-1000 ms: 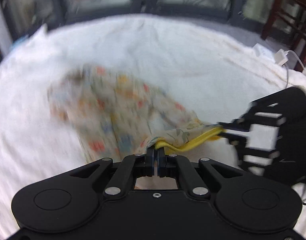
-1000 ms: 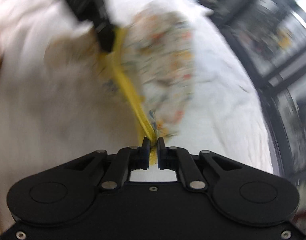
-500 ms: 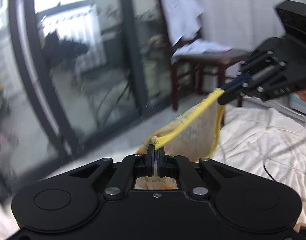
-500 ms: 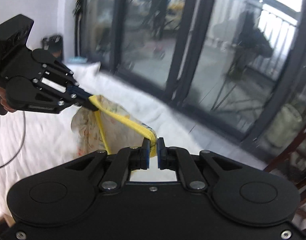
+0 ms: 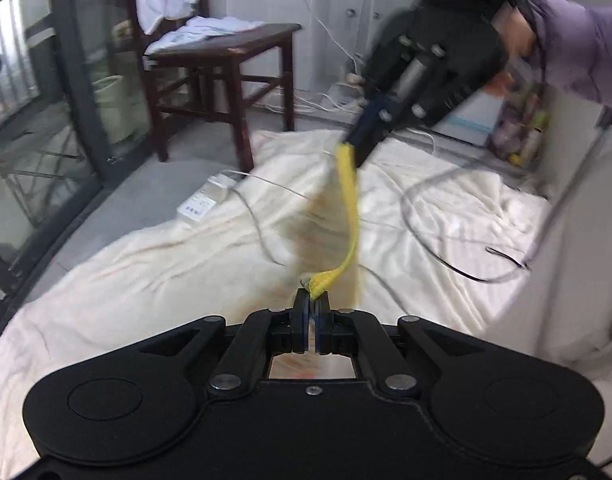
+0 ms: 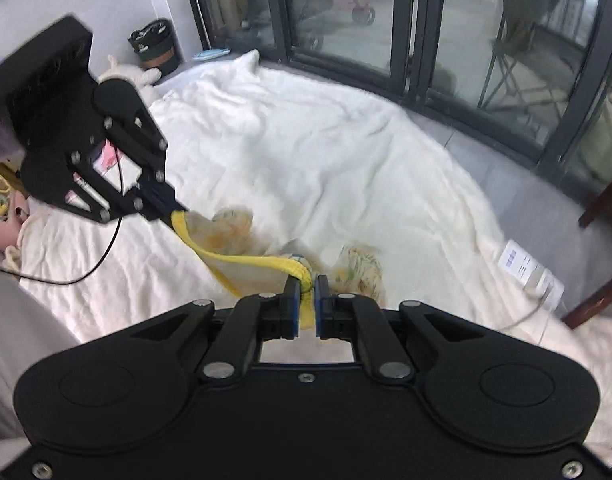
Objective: Fold clothes
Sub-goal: 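Lift the dress by the yellow trim with both grippers, stretching it between them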
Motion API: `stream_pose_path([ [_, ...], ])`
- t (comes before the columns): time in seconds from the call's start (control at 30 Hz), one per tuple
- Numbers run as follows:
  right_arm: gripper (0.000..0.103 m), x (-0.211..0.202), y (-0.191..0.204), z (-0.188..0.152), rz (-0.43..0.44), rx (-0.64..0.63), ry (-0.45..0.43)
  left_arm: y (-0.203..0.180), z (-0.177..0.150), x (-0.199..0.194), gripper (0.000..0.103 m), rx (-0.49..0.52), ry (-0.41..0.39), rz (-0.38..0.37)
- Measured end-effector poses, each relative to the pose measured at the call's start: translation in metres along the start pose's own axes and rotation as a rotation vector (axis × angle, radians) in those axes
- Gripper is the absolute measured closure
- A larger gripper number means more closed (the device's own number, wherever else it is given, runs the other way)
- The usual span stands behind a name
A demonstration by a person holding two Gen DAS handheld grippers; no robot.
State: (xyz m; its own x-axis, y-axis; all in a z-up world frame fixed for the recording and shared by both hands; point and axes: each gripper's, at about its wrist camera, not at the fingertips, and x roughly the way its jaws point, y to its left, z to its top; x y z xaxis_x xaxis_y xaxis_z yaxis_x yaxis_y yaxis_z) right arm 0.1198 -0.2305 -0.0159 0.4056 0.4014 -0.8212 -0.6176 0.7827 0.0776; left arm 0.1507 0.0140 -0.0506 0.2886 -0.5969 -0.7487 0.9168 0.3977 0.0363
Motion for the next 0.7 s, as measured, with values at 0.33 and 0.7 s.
stream_pose_path([
  [0.33,0.095,0.062,-0.095,0.109,-0.296,0.028,-0.271,0.136,0.105,0.015,0.101,0.15,-0.132,0.457],
  [0.7,0.095,-0.015,-0.047,0.088,-0.423,-0.19,-0.516,0.062,0.086,-0.026,0.1,0.147,-0.339,0.579],
])
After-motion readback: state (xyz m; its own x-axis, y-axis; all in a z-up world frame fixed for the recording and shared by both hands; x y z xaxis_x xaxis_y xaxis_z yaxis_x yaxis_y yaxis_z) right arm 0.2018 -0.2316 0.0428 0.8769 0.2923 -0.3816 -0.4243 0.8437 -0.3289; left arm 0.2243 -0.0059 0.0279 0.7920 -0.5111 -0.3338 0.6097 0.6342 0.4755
